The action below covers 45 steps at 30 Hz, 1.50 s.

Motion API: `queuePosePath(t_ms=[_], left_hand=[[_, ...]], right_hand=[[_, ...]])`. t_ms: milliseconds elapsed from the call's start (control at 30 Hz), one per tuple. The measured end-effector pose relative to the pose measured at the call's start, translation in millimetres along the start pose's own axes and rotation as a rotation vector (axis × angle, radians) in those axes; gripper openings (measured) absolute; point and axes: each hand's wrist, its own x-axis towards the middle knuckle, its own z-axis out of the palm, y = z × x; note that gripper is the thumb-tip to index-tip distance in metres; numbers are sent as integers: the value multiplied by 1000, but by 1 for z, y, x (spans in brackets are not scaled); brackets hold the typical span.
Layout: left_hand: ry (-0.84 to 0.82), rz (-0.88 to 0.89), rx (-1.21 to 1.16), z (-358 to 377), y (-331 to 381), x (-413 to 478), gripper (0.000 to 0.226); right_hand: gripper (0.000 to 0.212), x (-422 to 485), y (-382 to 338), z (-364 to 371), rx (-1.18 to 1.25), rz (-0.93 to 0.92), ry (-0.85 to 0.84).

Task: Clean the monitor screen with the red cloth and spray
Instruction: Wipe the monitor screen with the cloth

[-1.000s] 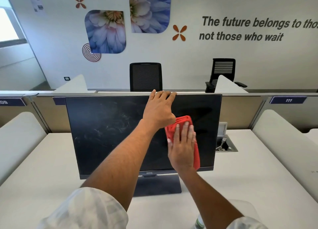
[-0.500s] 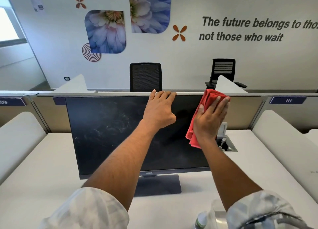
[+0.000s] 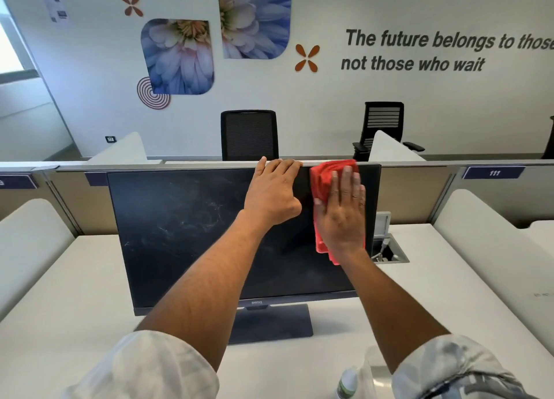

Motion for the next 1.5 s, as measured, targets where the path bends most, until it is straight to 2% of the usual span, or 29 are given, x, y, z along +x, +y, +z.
queuePosePath(t_ms=[100, 233, 333, 467, 633, 700, 833, 867, 933, 1000, 1067, 1233, 1333, 1400, 1500], left_hand=[[10, 1, 10, 1, -2, 0, 78], [46, -10, 9, 4, -1, 1, 72], [57, -12, 12, 6, -3, 2, 70], [71, -4, 27, 9, -5, 3, 68], [75, 10, 53, 12, -8, 4, 70], [80, 15, 61, 12, -8, 4, 71], [86, 19, 67, 12, -7, 4, 71], [87, 18, 71, 12, -6, 4, 71], [88, 13, 78, 12, -6, 5, 71], [94, 8, 82, 12, -7, 5, 71], [99, 9, 85, 13, -6, 5, 71], [107, 10, 85, 13, -7, 5, 70], [101, 16, 80, 13, -8, 4, 71], [97, 20, 72, 12, -8, 4, 72], [94, 26, 69, 10, -8, 3, 72]], right_hand=[[68, -14, 21, -1, 75, 313, -5], [69, -39, 9, 6, 79, 375, -41], [71, -71, -20, 17, 30, 270, -94], [70, -122, -50, 35, 19, -35, -136], [67, -131, -31, 38, -63, -220, -147], [65, -127, -14, 35, -67, -73, -154], [68, -119, 8, 24, 61, 539, -128], [70, -117, 7, 21, 93, 609, -119], [67, -114, -2, 19, 121, 630, -100], [65, -113, -16, 21, 124, 589, -107], [66, -124, -32, 27, 78, 441, -161], [62, -166, -62, 44, 17, -226, -292], [66, -163, -51, 45, -61, -315, -255], [65, -158, -39, 41, -86, -199, -239], [63, -147, -21, 33, -12, 223, -209]])
